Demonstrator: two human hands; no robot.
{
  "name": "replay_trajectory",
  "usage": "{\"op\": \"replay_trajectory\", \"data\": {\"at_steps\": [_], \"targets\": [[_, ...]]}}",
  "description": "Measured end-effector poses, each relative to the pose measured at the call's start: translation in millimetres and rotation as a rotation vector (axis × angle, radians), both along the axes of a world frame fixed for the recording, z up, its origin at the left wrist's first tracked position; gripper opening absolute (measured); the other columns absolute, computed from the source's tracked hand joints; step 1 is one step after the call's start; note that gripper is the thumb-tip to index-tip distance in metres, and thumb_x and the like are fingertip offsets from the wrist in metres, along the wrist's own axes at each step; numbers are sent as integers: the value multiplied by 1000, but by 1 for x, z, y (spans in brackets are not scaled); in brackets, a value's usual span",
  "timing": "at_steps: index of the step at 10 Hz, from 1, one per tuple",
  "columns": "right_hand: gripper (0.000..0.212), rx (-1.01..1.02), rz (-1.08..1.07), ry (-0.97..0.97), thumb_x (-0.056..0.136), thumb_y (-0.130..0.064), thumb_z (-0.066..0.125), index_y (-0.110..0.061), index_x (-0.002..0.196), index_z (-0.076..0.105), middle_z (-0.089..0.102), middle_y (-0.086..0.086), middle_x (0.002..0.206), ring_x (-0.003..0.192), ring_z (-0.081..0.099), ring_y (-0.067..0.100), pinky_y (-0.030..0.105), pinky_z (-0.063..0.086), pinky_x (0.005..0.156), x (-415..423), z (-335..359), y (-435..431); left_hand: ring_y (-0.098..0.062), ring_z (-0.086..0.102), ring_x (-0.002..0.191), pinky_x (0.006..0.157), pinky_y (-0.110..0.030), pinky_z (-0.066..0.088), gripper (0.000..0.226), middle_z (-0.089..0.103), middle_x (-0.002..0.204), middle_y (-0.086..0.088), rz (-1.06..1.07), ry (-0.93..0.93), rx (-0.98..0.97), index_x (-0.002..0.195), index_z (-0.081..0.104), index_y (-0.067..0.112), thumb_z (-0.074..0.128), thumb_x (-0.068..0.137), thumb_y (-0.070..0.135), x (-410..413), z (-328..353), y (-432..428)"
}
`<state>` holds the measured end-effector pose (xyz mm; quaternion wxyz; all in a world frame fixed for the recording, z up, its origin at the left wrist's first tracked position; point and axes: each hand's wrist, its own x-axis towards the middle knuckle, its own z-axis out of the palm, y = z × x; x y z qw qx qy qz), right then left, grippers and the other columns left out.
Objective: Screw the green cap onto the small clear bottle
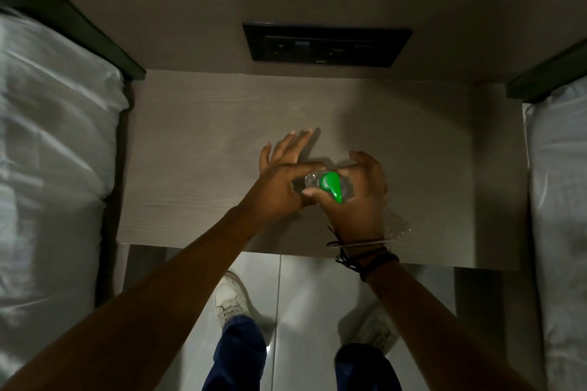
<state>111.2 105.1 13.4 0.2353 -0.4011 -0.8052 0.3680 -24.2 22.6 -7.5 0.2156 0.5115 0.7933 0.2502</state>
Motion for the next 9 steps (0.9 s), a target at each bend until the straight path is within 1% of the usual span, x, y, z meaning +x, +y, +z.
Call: {"op": "replay_trajectory", "data": {"at_steps": [1, 2, 3, 4, 5, 6, 7, 8, 9], "targets": [[64, 46, 123, -16, 60, -57, 77, -12, 103, 65, 57, 20, 128, 120, 54, 35, 61, 47, 95, 12, 9, 7, -28, 4, 146, 112, -59, -2, 43, 19, 159, -5, 25, 2, 19, 112, 68, 31, 78, 71, 43, 5, -1, -3], [52, 151, 129, 39, 67, -50, 78, -7, 94, 69, 61, 21, 124, 115, 59, 37, 60, 49, 89, 24, 25, 12, -30, 6, 146, 111, -59, -1, 56, 22, 158, -9, 36, -21, 22, 114, 69, 27, 65, 68, 59, 7, 2, -4], [45, 324, 65, -55, 70, -54, 77, -10, 68, 66, 68, 16, 111, 105, 64, 35, 52, 49, 86, 23, 38, 12, -30, 7, 146, 111, -62, 3, 51, 22, 158, -9, 34, 49, -37, 112, 68, 31, 77, 66, 51, 6, 2, -1], [42, 447, 63, -263, 71, -49, 75, -11, 56, 65, 72, 10, 102, 101, 64, 32, 41, 37, 85, 10, 46, 10, -27, 5, 147, 112, -60, 1, 50, 21, 159, -5, 39, 39, 13, 114, 66, 36, 83, 66, 40, 7, -2, -3], [34, 429, 48, -335, 70, -38, 73, -8, 55, 67, 73, 7, 90, 96, 65, 33, 41, 37, 82, -2, 49, 3, -26, 5, 147, 112, -59, 0, 40, 22, 159, -4, 57, 12, 43, 111, 66, 37, 76, 72, 42, 8, -3, -5], [30, 321, 0, -402, 71, -34, 67, -8, 56, 68, 70, 5, 76, 89, 63, 34, 43, 42, 79, -8, 52, -7, -27, 9, 146, 111, -58, 1, 38, 26, 157, -6, 78, 26, 88, 109, 67, 37, 62, 75, 53, 11, -3, -5], [34, 302, 5, -437, 72, -41, 70, -9, 58, 69, 71, 6, 78, 88, 63, 33, 44, 44, 80, -5, 54, -10, -27, 9, 146, 111, -60, 1, 38, 24, 158, -6, 71, 19, 52, 111, 67, 36, 67, 75, 50, 12, -2, -6], [55, 318, 22, -506, 75, -64, 63, -10, 63, 69, 69, 6, 82, 88, 61, 31, 45, 46, 79, 4, 60, -6, -28, 5, 147, 111, -63, 2, 50, 15, 161, -6, 44, 96, -20, 123, 58, 39, 71, 76, 46, 9, 3, -4], [61, 315, 19, -515, 78, -71, 57, -11, 68, 69, 67, 8, 87, 89, 59, 31, 46, 45, 80, 19, 77, -8, -29, 1, 146, 111, -62, 2, 91, 3, 161, -10, 24, 83, -147, 146, 23, 42, 69, 68, 54, 9, 25, -16]]}}
